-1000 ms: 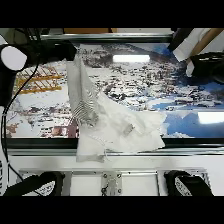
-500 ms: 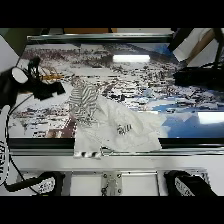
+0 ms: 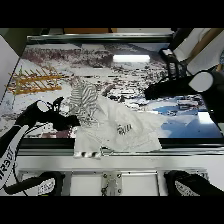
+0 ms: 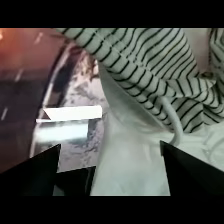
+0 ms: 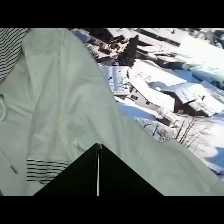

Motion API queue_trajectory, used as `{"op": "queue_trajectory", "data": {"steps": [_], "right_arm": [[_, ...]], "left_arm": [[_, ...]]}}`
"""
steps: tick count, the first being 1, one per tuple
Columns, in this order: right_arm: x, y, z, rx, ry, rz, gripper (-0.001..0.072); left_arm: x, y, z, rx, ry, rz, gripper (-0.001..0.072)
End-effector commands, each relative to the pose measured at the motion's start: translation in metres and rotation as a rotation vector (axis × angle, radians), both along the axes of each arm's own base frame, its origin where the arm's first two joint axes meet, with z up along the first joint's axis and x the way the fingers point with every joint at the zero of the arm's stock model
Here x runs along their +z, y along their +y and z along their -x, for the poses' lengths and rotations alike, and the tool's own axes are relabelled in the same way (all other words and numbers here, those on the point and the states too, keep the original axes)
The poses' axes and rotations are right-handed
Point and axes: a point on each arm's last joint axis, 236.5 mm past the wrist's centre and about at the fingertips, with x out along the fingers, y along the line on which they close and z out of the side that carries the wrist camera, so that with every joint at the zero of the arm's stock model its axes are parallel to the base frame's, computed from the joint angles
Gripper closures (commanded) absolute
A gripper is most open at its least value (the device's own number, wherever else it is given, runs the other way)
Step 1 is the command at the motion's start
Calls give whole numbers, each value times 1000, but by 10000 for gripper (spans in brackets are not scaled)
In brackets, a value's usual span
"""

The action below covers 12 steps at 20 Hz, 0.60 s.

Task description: Fold the clothes and pants, and hang the long-sleeved shirts on hangers.

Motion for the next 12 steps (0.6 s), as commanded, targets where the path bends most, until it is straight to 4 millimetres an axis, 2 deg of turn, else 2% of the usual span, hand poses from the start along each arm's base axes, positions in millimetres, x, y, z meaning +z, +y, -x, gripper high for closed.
{"op": "queue_trajectory", "data": {"steps": [1,6,7,8,9,10,11,12], "right_arm": [[-31,34,8,83,70,19,695],[-63,59,17,144,146,38,695],[-69,64,19,153,162,36,694],[-75,70,21,162,180,31,691],[-83,77,23,173,197,30,641],[-90,82,22,182,200,35,459],[-98,90,18,211,179,44,313],[-103,100,12,245,144,52,311]], "left_arm": [[-10,-18,2,-38,-38,-3,25],[-27,-41,14,-116,1,-10,26],[-30,-44,15,-120,5,-12,127],[-32,-45,14,-119,2,-14,361],[-31,-46,12,-120,-6,-16,585],[-29,-46,8,-120,-17,-17,694],[-24,-44,3,-116,-26,-14,694],[-20,-43,-2,-110,-31,-10,694]]}}
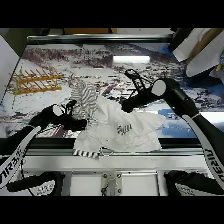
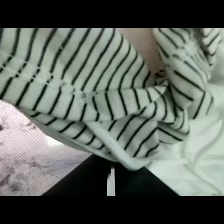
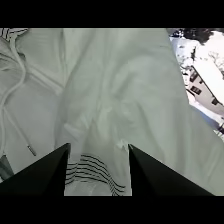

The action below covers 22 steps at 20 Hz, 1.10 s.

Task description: Fold the clothes and pants, and hang the long-sleeved shirts on hangers.

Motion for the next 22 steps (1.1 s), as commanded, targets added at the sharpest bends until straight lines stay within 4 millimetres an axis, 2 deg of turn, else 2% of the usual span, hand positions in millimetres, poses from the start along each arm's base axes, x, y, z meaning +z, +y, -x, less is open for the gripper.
{"op": "queue_trajectory", "data": {"steps": [1,4,7,9,14,17,18,19,20,21,22], "right_arm": [[-21,31,-12,82,-51,2,312],[-39,65,-32,153,-77,21,312],[-67,96,-51,224,-96,78,297],[-87,111,-58,273,-96,125,135],[-118,122,-80,278,-137,214,126],[-119,127,-92,222,-166,190,136],[-116,130,-97,215,-189,179,175],[-113,131,-100,210,-202,173,402],[-108,130,-103,206,-213,174,680],[-99,124,-109,173,-222,178,696],[-82,111,-121,114,-250,191,696]], "left_arm": [[10,3,-17,10,-32,1,694],[19,4,-28,16,-53,7,694],[20,4,-31,16,-60,7,694],[20,4,-30,16,-58,7,694],[20,4,-30,16,-59,7,694],[20,4,-31,17,-61,7,694],[20,4,-31,16,-61,6,694],[20,5,-30,15,-61,4,695],[20,6,-30,11,-61,0,694],[22,8,-31,15,-69,-1,694],[30,17,-39,23,-100,-15,695]]}}
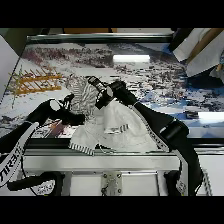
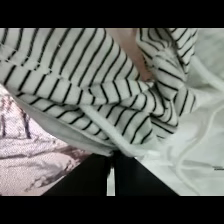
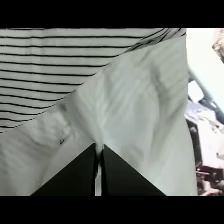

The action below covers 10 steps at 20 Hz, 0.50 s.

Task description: Fold the clothes and pants, and hang the long-sleeved shirts on hangers.

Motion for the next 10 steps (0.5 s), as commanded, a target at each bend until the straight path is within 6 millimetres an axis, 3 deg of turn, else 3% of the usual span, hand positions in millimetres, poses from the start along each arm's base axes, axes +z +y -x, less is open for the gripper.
{"op": "queue_trajectory", "data": {"steps": [1,3,5,6,8,10], "right_arm": [[51,-31,-37,-118,-127,0,697],[129,-68,-59,-169,-260,-35,697],[231,-108,-61,-225,-410,-116,698],[284,-129,-52,-254,-488,-161,698],[379,-164,-18,-281,-643,-239,698],[457,-189,31,-293,-775,-324,698]], "left_arm": [[23,23,-19,15,-74,-40,695],[85,57,-55,62,-223,-76,695],[182,79,-86,119,-435,-66,695],[235,83,-92,124,-551,-70,695],[350,78,-83,112,-812,-69,695],[452,63,-50,90,-1075,-51,695]]}}
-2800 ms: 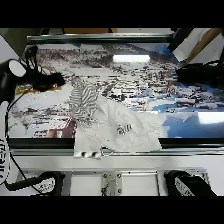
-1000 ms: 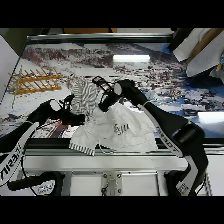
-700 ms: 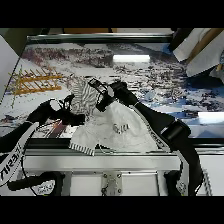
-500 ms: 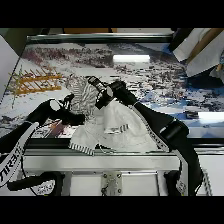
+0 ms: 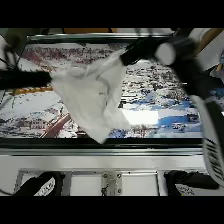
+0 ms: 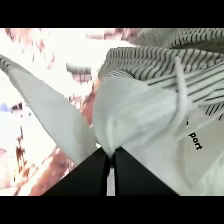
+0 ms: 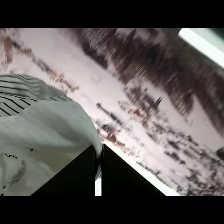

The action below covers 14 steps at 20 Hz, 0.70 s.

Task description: Fold the clothes and pants, and hang the long-sleeved shirts on hangers.

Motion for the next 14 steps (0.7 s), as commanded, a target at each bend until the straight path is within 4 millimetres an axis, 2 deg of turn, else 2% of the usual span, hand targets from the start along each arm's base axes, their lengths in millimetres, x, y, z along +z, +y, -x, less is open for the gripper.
{"op": "queue_trajectory", "data": {"steps": [1,3,4,6,8,9,10,12,14], "right_arm": [[142,-57,83,-33,-267,-111,698],[188,-78,129,-35,-363,-161,699],[203,-86,148,-39,-392,-188,699],[224,-99,177,-50,-424,-252,698],[232,-106,192,-62,-421,-304,699],[231,-107,194,-70,-404,-329,698],[227,-107,193,-79,-379,-348,699],[207,-103,182,-100,-295,-349,699],[169,-99,161,-133,-177,-274,699]], "left_arm": [[178,-15,62,-32,-442,-12,695],[250,-35,112,-87,-660,21,695],[273,-44,135,-119,-736,42,695],[305,-61,172,-196,-839,91,695],[318,-76,190,-264,-883,137,695],[319,-83,192,-289,-886,152,695],[314,-87,185,-297,-870,148,695],[293,-84,152,-249,-796,95,695],[248,-74,104,-166,-641,-5,695]]}}
